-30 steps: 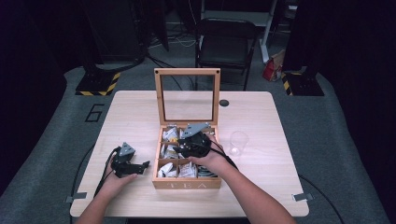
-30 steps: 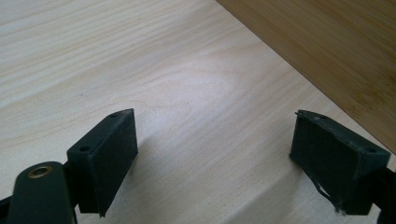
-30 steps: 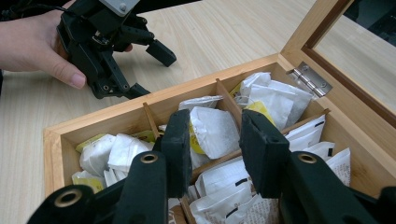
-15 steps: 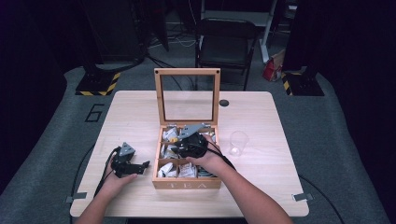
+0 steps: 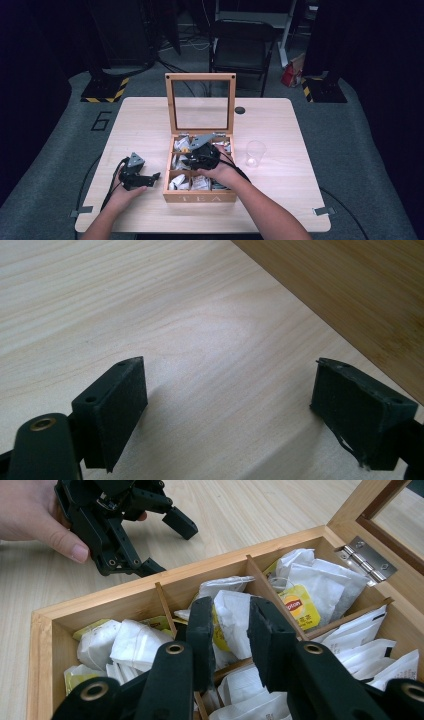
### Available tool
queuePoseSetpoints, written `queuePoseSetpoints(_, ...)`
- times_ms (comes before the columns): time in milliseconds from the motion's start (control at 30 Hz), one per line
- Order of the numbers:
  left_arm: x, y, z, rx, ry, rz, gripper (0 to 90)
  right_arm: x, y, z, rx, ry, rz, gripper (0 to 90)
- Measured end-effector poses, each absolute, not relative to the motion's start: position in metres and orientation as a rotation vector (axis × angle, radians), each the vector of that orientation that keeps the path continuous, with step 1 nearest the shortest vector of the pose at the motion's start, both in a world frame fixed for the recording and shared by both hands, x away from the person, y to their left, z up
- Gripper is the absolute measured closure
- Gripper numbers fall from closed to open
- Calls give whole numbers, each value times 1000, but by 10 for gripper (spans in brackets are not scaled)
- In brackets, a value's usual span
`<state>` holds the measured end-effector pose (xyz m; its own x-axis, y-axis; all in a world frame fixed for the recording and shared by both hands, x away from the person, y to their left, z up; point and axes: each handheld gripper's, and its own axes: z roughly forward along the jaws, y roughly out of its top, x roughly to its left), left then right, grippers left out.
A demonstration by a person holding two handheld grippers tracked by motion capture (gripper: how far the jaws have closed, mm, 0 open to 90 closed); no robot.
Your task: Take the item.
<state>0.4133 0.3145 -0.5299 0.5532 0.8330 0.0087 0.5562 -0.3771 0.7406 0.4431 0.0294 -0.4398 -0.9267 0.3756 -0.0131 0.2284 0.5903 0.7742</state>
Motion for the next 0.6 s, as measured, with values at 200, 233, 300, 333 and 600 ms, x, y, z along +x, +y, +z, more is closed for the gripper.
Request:
queuePoseSetpoints(200,413,314,-530,2083,1113,503,142,443,32,-442,484,2642,1225,729)
queuePoseSetpoints(233,413,315,-530,2086,1112,504,142,444,32,-443,490,2640,1219,735)
queuePoseSetpoints(300,413,314,-530,2082,1113,503,142,444,33,-443,491,2639,1210,755)
queuePoseSetpoints(333,413,314,-530,2082,1113,504,142,445,33,-443,492,2639,1205,771)
queuePoseSetpoints(600,413,315,-530,2084,1112,504,142,448,32,-442,506,2634,1224,856)
